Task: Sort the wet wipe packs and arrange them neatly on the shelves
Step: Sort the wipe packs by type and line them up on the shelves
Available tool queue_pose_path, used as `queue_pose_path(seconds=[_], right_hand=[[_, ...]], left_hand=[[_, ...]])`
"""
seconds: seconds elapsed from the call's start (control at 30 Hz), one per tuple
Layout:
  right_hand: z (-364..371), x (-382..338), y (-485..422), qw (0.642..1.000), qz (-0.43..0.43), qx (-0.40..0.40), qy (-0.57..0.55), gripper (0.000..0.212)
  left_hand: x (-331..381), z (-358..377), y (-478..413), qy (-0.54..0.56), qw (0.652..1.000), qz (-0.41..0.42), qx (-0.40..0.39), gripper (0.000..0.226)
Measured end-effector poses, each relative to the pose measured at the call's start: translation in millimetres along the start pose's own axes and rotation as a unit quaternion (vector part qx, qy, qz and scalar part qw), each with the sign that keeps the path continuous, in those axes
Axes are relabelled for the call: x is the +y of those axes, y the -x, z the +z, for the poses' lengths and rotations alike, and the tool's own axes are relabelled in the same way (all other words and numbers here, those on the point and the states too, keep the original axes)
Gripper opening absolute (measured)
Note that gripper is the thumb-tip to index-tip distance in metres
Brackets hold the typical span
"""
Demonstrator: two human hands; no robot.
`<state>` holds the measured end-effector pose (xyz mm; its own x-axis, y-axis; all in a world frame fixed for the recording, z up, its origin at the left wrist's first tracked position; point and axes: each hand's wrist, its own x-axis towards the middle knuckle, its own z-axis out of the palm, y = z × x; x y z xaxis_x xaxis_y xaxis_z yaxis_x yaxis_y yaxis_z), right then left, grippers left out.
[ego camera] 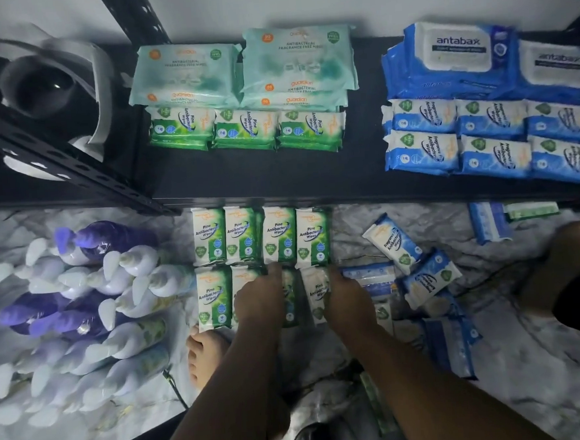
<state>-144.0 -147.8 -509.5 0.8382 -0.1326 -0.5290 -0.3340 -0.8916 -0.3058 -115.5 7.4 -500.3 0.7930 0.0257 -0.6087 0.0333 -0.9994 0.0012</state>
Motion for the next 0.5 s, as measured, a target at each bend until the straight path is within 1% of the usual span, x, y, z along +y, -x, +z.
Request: queue_pose_path(seconds=[0.1,0.27,0.33,0.4,0.47,0.5], right_hand=[[-1,-6,-2,1.0,0.013,-0.013,0.012,0.035],[4,-6,-4,0.999,0.029,-0.015,-0.005,0.034],[4,-6,-4,0.999,0.028,-0.005,-0.032,0.039],[1,-2,0,0.997,0.024,0.011,-0.07,0.042],[-9,8,7,0.995,0.023,0.021,-0.093,0.037],[-15,17,11,0.994,0.021,0.024,-0.107,0.036]], left_hand=[[-2,1,0,-0.006,1.0,-0.003,0.001,0.069],[-2,1,0,-0.002,1.0,0.001,0.008,0.066],[-1,0,1,0.009,1.0,-0.005,0.016,0.064],[2,-1,7,0.027,0.999,-0.013,0.025,0.064],[9,-2,15,0.068,0.997,-0.022,0.039,0.062],[13,-3,19,0.097,0.994,-0.024,0.046,0.056]])
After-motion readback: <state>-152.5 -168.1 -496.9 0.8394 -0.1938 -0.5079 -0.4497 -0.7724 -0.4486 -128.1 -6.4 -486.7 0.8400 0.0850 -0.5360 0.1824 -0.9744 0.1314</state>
